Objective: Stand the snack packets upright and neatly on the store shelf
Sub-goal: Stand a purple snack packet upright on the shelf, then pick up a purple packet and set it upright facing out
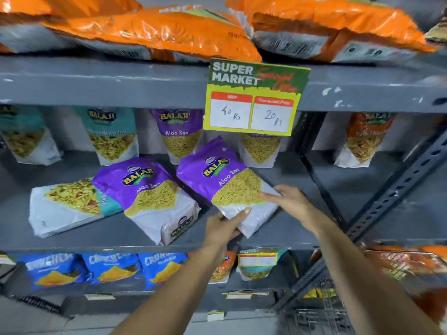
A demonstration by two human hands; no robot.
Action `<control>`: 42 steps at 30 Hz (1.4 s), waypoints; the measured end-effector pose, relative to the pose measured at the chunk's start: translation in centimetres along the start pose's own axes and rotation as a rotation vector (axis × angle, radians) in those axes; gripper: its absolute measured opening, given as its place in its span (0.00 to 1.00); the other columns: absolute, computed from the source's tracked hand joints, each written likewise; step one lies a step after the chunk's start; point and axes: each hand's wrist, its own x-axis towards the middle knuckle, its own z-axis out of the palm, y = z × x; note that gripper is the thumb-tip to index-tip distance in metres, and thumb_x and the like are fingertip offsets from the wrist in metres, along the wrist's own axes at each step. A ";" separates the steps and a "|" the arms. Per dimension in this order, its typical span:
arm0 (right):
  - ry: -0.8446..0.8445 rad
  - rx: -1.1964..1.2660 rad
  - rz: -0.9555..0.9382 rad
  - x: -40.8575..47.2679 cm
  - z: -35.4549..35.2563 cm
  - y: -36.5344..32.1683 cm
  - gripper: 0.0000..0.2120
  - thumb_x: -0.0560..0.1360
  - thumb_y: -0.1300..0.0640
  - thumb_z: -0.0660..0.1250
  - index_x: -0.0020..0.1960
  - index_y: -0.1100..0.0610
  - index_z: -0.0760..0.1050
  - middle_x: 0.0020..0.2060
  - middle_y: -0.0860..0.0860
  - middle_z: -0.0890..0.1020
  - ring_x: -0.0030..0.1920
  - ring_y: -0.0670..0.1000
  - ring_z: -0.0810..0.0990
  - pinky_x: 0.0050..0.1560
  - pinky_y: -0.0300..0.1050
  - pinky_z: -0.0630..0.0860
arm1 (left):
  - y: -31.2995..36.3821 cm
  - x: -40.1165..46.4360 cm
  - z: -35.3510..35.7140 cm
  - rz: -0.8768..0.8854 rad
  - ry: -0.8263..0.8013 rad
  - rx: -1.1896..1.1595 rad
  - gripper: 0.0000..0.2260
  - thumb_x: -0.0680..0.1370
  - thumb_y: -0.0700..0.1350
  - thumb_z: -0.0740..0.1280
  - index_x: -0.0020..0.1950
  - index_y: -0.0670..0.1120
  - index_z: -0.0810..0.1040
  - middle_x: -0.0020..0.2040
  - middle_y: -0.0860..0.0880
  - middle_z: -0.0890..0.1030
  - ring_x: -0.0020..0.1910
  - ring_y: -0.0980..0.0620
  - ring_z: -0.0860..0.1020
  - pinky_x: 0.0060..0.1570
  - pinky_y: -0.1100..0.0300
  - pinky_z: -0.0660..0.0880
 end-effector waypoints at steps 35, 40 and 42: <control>0.899 0.205 -0.349 -5.0 3.9 5.4 0.18 0.70 0.65 0.73 0.58 0.59 0.75 0.53 0.55 0.78 0.54 0.56 0.78 0.55 0.35 0.74 | 6.8 2.2 -2.8 0.656 0.180 0.753 0.08 0.77 0.38 0.67 0.54 0.41 0.82 0.48 0.43 0.86 0.45 0.46 0.84 0.52 0.54 0.80; 0.369 0.158 -0.210 -2.4 13.2 -0.3 0.14 0.73 0.50 0.73 0.56 0.54 0.79 0.52 0.45 0.83 0.57 0.56 0.81 0.58 0.50 0.76 | 6.7 -2.2 -11.6 0.762 0.530 0.687 0.06 0.76 0.40 0.68 0.51 0.44 0.81 0.47 0.48 0.83 0.45 0.46 0.81 0.51 0.51 0.78; 0.096 0.049 -0.052 -0.6 15.7 -3.0 0.23 0.71 0.39 0.70 0.58 0.54 0.80 0.55 0.51 0.84 0.60 0.54 0.80 0.59 0.47 0.74 | 6.0 -2.1 -13.9 0.622 0.717 0.611 0.14 0.72 0.50 0.72 0.54 0.45 0.79 0.50 0.46 0.80 0.49 0.43 0.79 0.54 0.44 0.76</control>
